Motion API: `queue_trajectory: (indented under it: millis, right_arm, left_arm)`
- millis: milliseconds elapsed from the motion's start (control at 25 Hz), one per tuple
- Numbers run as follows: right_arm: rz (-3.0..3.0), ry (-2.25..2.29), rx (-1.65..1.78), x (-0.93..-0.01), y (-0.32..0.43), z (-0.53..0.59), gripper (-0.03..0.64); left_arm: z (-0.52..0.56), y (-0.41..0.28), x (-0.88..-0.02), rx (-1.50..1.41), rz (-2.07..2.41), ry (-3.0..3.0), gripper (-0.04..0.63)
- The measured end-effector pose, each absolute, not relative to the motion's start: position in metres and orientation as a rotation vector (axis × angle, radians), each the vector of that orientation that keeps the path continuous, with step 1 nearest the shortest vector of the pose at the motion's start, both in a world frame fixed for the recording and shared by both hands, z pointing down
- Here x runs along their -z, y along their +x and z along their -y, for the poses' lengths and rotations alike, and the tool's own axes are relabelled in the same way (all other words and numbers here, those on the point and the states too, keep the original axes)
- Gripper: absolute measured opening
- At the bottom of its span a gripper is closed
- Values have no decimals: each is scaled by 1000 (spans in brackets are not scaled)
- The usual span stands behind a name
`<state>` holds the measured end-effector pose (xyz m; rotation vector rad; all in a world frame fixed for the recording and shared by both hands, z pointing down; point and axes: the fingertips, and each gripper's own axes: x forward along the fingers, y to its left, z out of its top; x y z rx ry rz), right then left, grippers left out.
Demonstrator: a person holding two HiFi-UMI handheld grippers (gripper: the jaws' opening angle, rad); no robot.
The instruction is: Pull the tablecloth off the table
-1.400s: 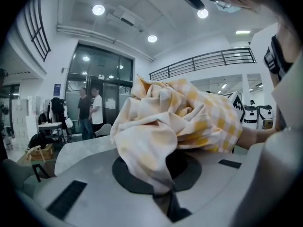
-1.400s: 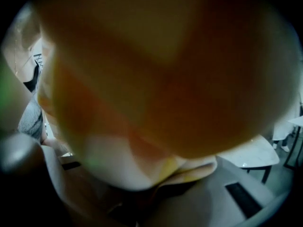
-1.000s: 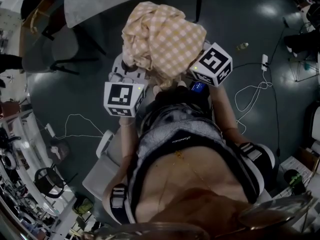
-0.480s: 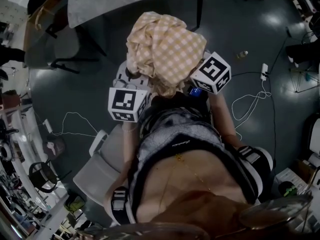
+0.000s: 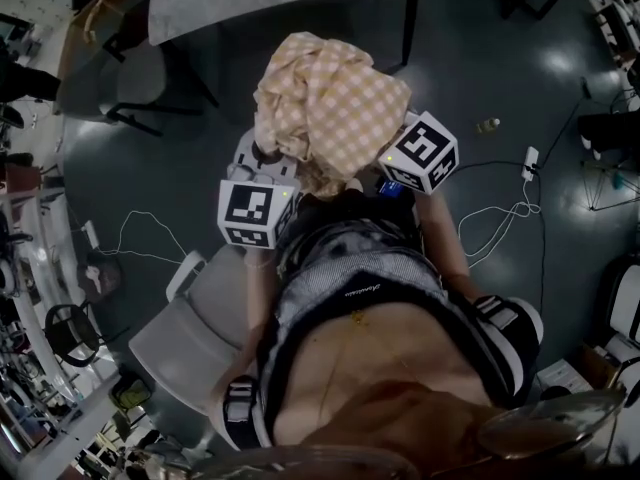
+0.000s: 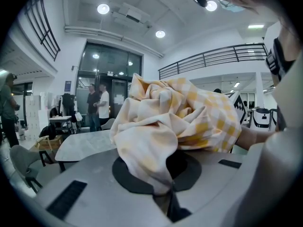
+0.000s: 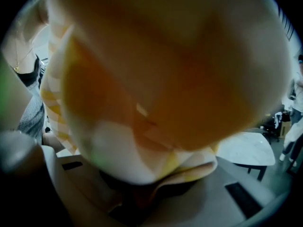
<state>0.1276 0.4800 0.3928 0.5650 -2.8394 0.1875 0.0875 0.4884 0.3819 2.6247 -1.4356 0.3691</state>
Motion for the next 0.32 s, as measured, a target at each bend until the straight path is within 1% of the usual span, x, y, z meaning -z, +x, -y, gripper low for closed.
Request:
queue_trajectory:
  millis: [320]
  right_arm:
    - [2835,541,-173,-387,134,-484,140]
  left_arm:
    - [-494,93,-376,-355,1462,2599,18]
